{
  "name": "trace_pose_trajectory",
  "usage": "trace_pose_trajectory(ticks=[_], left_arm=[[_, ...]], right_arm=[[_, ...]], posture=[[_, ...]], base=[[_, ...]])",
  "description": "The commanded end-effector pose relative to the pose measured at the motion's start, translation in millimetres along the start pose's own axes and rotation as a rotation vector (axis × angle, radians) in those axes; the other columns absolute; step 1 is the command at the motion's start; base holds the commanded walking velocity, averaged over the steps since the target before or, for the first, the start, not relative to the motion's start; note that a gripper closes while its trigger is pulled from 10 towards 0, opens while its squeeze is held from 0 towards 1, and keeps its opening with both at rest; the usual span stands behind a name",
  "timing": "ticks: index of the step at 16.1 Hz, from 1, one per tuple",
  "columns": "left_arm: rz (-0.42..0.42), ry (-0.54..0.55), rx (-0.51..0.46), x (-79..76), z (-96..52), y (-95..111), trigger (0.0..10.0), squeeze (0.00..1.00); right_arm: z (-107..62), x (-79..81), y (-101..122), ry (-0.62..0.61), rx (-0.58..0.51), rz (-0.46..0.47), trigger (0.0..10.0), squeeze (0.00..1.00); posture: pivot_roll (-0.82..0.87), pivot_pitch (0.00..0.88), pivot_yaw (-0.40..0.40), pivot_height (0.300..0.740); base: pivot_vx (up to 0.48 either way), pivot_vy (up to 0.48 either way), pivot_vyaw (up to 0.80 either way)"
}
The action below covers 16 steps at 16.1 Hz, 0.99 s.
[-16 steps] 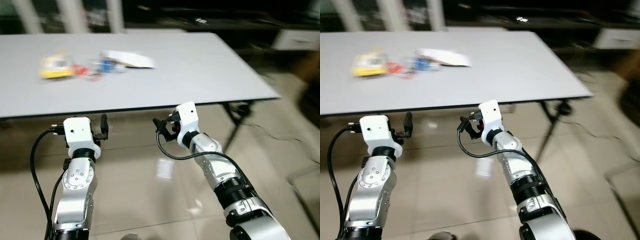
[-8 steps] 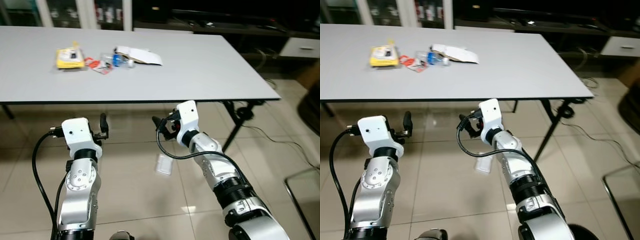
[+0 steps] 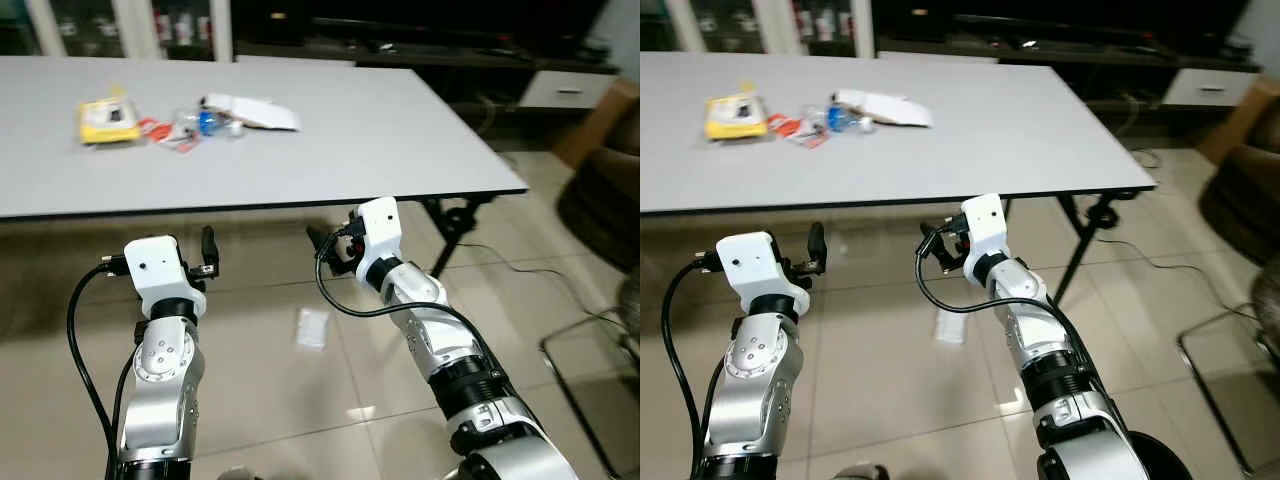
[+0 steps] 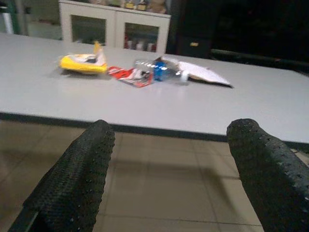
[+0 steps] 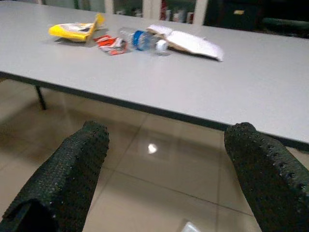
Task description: Picking trash to rubbish bin
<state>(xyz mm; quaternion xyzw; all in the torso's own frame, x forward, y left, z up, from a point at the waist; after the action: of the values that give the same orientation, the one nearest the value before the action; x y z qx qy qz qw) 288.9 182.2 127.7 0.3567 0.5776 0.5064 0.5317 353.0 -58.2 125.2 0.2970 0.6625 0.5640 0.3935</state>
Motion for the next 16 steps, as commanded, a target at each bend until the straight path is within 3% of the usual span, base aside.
trace_pose_trajectory(ticks=[1,12,16], left_arm=[[-0.017,-0.003,-0.007,-5.5,1.2,0.6,10.0,0.00],[-0.022,-0.001,0.006,-7.6,-2.4,-2.9,10.0,0.00],[-0.023,0.002,0.003,-8.1,-2.4,-2.3,10.0,0.00]], right_arm=[[-5.9,-7.2,-3.4,-0.017,0.002,-0.010,10.0,0.00],[-12.8,-6.6,-6.4,-0.007,0.008,-0.030,10.0,0.00],[-14.3,-6.7,-7.0,-0.008,0.013,-0.035,10.0,0.00]], posture=[[0.00,0.055,-0.077,0.740],[-0.02,0.071,-0.077,0.740],[-0.02,0.075,-0.078,0.740]], base=[[0.296,0.000,0.00],[0.331,0.000,0.00],[0.399,0.248,0.00]])
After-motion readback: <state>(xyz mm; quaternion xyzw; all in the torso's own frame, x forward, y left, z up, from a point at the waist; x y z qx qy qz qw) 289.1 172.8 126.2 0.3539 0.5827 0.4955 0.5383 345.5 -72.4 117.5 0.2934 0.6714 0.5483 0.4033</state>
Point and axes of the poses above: a point about 5 cm out from each wrist's last joint towards the gripper, its own z axis pointing out of the wrist towards the gripper, its own y axis along the axis of the wrist's last joint, x = y × z, the point moved 1 cm from there along z, pointing out of the wrist towards the gripper, and after that the axes turned 13 degrees about -z, right-handed, at the moved point
